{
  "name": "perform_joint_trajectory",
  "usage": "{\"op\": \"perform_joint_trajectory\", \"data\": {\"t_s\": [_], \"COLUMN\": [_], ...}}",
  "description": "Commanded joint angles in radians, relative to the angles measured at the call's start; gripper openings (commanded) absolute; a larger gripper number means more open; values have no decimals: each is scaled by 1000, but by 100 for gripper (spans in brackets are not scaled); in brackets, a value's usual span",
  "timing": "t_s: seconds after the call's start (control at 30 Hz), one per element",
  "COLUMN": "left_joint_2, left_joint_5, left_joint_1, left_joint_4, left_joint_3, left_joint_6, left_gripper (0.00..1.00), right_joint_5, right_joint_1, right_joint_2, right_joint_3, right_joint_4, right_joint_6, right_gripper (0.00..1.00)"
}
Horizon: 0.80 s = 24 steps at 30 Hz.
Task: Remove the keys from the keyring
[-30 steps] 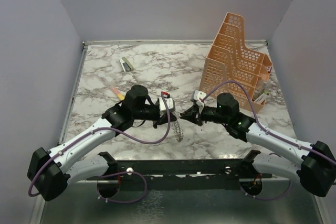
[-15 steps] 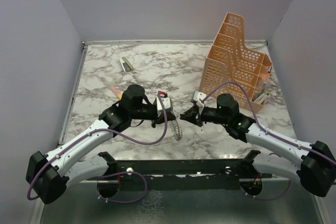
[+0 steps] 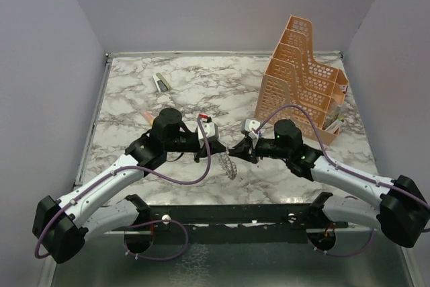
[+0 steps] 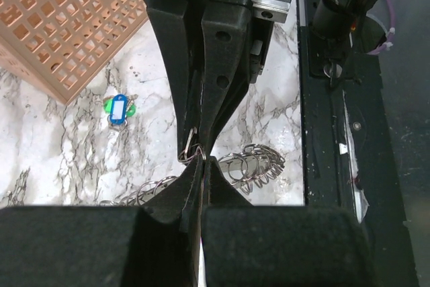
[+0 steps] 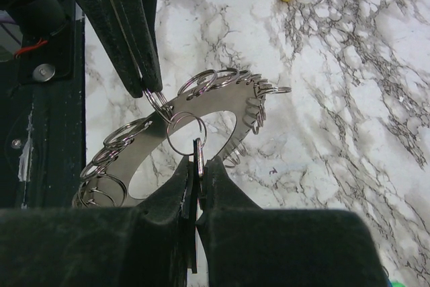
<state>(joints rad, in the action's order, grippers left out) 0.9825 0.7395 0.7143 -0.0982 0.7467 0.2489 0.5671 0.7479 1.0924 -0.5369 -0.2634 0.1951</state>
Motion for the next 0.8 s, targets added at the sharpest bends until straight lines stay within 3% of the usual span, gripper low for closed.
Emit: {"op": "perform_joint_trajectory", "data": {"t_s": [0.0, 0.53, 0.77], "left_joint_2": [-19, 14, 24], "left_joint_5": [80, -47, -69], "left_joint_1": [-3, -1, -1], "left_joint_4": [87, 33, 47], "left_joint_3": [-7, -2, -6], "left_joint_6": [-37, -9, -28], "left_gripper": [0, 0, 22], "right_joint_5": [17, -29, 16], "right_joint_1": [-4, -4, -4], "right_joint_2": [22, -143, -142], "right_joint_3": [7, -32, -75], "right_joint_4": [-2, 62, 101], "right_joint_6": [20, 18, 27], "right_gripper": [0, 0, 1]}}
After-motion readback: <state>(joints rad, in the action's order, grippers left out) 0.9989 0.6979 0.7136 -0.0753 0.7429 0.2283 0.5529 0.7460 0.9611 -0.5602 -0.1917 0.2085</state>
